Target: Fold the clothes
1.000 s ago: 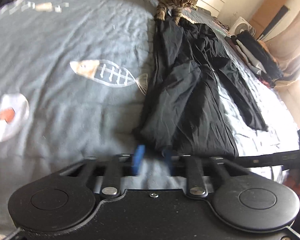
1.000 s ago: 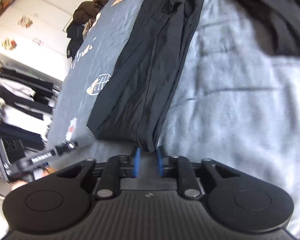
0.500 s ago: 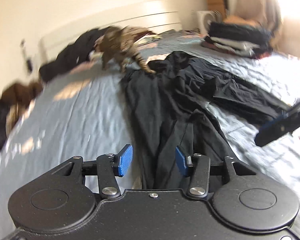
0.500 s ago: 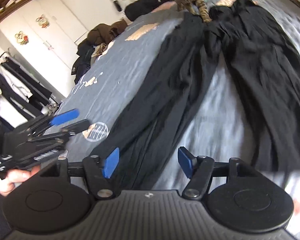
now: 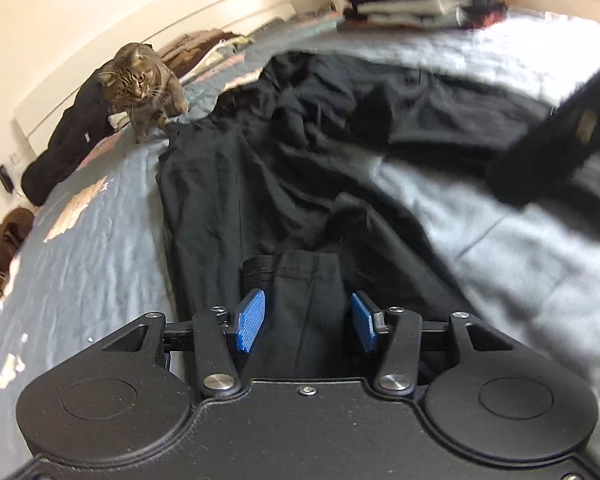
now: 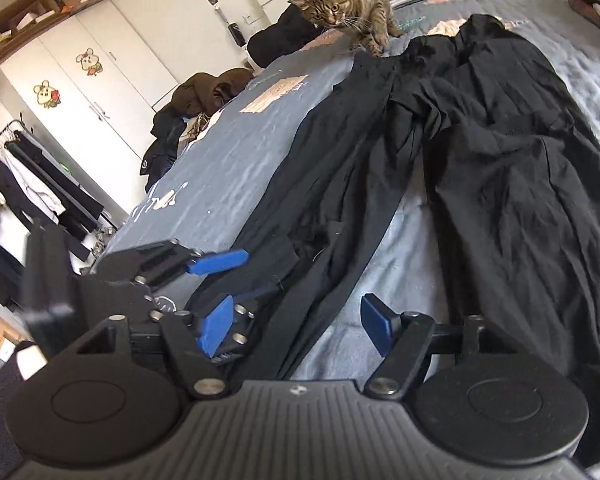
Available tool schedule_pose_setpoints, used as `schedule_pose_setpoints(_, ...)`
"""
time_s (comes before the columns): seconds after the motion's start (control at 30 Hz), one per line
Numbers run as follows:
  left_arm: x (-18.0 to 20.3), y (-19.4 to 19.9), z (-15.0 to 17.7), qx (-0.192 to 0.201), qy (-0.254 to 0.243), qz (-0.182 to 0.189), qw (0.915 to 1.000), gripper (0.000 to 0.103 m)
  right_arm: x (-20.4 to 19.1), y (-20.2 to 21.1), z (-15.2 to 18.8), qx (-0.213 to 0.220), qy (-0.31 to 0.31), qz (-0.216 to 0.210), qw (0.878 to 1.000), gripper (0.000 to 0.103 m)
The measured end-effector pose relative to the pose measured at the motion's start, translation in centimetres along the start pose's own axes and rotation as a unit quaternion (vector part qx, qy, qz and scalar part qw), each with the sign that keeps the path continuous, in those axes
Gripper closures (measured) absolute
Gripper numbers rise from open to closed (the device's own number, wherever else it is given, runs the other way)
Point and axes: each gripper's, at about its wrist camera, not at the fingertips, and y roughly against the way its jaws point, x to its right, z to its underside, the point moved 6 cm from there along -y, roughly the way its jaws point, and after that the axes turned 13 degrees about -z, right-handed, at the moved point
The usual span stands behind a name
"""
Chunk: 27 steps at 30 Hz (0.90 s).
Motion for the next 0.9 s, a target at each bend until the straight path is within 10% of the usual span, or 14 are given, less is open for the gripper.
schedule_pose_setpoints(0.17,-2.5,-1.3,-0.1,-0.034,0.054,0.014,0.9979,0.093,0.0,-0.3,-0.3,0.010,-0.002,-0.012,1.000,0.033)
schedule_pose_setpoints(0.4,-6.6,-1.8,-0.6,-0.041,0.117,0.015,0.9922,0.094,0.4,-0.7,-0.1,0.002,0.002,-0.001,1.000,0.033)
schedule_pose_setpoints(0.53,-8.1,-3.3,-0.2,-0.065,0.125,-0.016,0.9899,0.088,0.9,-1.1,0.1,-0.004,0.004,0.017,1.000,0.033)
schedule_pose_setpoints(0.7,-9.8,-1.7,0.4,-0.061,0.172,0.007,0.9831,0.052,1.0,-1.3,0.2,-0.008,0.011,0.021,1.000,0.033)
schedule_pose_setpoints(0.9,-12.7,2.7,-0.1,-0.019,0.275,0.026,0.9609,0.050,0.7,-1.3,0.0,-0.003,0.016,0.020,1.000,0.032)
